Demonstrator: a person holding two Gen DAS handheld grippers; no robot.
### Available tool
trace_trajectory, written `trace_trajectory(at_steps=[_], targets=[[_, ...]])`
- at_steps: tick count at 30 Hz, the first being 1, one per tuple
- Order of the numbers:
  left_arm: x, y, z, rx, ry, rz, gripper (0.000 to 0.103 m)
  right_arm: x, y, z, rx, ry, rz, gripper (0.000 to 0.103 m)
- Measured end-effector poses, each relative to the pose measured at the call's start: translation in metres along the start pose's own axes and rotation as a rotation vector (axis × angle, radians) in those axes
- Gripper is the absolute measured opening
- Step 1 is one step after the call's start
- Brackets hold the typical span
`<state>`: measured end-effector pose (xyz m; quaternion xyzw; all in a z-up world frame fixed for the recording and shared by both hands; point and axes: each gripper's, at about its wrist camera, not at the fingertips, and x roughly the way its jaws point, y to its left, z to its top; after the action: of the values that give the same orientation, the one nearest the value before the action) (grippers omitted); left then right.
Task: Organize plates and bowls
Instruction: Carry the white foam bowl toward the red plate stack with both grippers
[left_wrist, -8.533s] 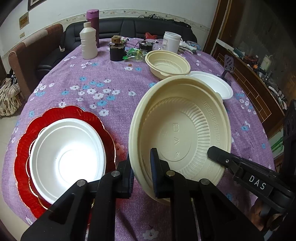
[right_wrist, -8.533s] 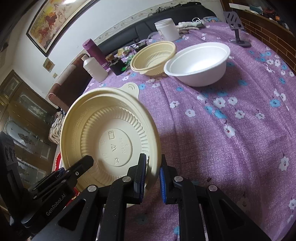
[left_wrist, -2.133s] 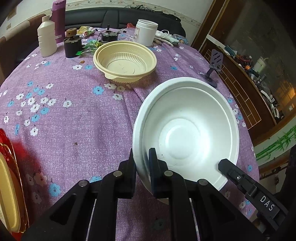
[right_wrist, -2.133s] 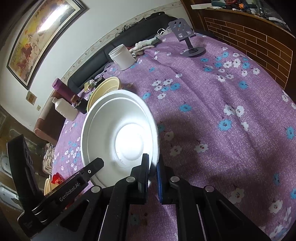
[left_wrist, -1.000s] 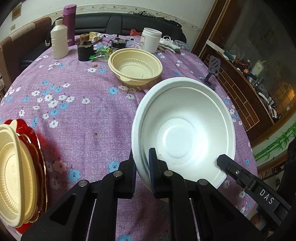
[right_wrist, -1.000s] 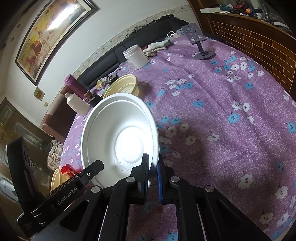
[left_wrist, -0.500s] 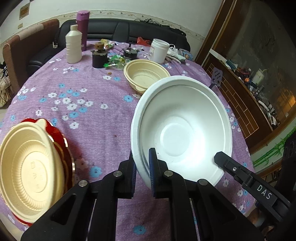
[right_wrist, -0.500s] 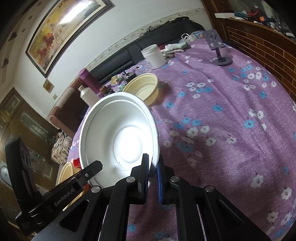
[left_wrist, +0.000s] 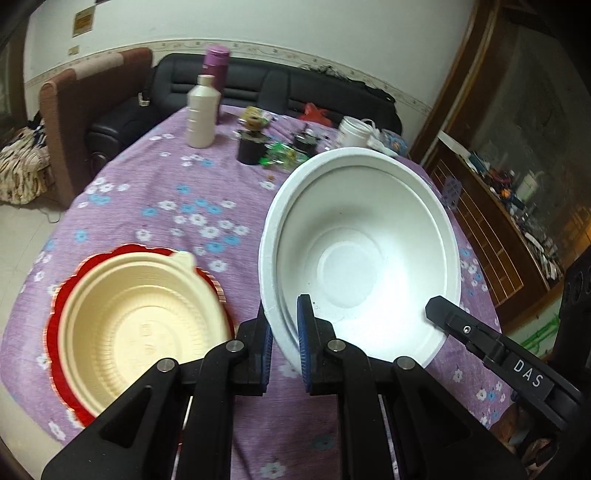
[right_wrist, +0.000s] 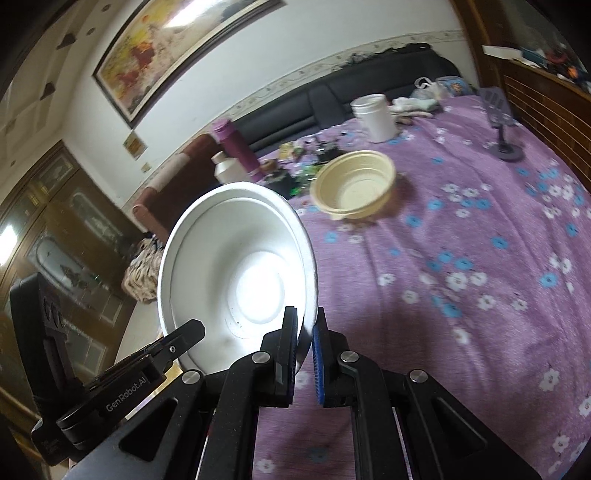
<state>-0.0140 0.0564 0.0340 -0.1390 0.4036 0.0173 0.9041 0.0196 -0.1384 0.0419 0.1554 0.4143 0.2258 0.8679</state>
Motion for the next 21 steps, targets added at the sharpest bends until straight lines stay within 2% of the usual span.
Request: trace_trajectory(at_steps=[13, 21], targets=[[-0.033, 0.067, -0.006, -0.118, -0.050, 0.088, 0.010, 0.030, 0.066, -0.006, -0.110, 0.074, 0.117, 0.007], [-0.051, 0.092, -0.009, -0.154, -0.074, 0.122, 0.011, 0.041, 0.100, -0.008, -0.164, 0.106, 0.174, 0.007]])
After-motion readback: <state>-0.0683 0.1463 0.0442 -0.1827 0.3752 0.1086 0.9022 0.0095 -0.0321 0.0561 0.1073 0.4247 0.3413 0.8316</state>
